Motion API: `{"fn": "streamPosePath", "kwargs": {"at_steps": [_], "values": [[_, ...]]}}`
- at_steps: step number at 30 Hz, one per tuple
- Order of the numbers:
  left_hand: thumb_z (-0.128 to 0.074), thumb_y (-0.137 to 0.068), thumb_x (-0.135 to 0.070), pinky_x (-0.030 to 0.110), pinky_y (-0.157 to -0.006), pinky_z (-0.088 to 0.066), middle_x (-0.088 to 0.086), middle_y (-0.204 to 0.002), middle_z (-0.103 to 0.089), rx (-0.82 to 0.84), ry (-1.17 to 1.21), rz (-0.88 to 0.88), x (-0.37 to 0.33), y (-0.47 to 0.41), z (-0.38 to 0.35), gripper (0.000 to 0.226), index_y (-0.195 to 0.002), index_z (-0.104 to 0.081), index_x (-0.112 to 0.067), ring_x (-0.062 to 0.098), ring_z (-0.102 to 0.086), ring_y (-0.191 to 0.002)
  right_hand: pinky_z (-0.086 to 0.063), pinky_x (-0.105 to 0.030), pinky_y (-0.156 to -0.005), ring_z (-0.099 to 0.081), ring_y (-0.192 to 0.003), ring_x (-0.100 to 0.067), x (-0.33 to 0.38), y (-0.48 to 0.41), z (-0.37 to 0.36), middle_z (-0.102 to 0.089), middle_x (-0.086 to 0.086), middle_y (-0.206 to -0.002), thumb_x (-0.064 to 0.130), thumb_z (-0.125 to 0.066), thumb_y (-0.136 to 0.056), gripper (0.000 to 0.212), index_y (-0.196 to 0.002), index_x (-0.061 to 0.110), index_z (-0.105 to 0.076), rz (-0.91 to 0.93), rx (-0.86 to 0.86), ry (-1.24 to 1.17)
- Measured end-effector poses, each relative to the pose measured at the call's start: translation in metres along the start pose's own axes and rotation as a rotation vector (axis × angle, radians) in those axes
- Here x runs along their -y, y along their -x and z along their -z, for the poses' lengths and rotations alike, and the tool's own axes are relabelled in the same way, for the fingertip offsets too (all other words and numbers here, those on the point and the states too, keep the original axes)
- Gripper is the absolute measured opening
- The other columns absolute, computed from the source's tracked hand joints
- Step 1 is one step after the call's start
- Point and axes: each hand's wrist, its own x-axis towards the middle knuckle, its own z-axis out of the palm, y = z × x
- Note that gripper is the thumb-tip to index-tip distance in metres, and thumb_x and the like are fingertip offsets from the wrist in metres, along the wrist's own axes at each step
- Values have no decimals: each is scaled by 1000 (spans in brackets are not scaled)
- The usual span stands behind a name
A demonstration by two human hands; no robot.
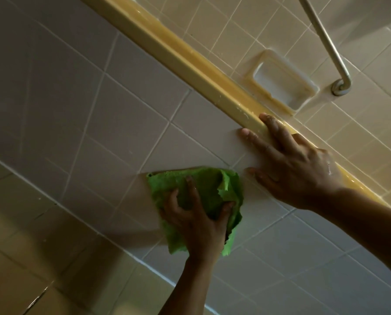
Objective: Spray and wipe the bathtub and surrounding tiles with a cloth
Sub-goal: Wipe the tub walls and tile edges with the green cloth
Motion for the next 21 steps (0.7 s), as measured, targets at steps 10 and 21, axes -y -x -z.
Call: {"fn": "streamPosePath", "kwargs": {"at_steps": [10,21], "values": [[-38,-69,-100,70,-117,-2,23,-168,7,214,37,215,54,60,-22,133,-160,-15,-5,41,8,-156,-58,-45,-61,-56,-118,-40,-1,1,-2,-13,-6,-169,71,-32,-95,75,-160,45,-3,9,-12,-20],[-13,-64,-104,60,-117,-16,13,-171,-6,-138,349,976,59,27,-12,133,-163,-8,-16,37,-11,-155,-58,-46,-57,-57,-110,-40,-3,-2,-2,-17,-10,-166,69,-30,-96,73,-160,44,-4,33,15,-9]]}}
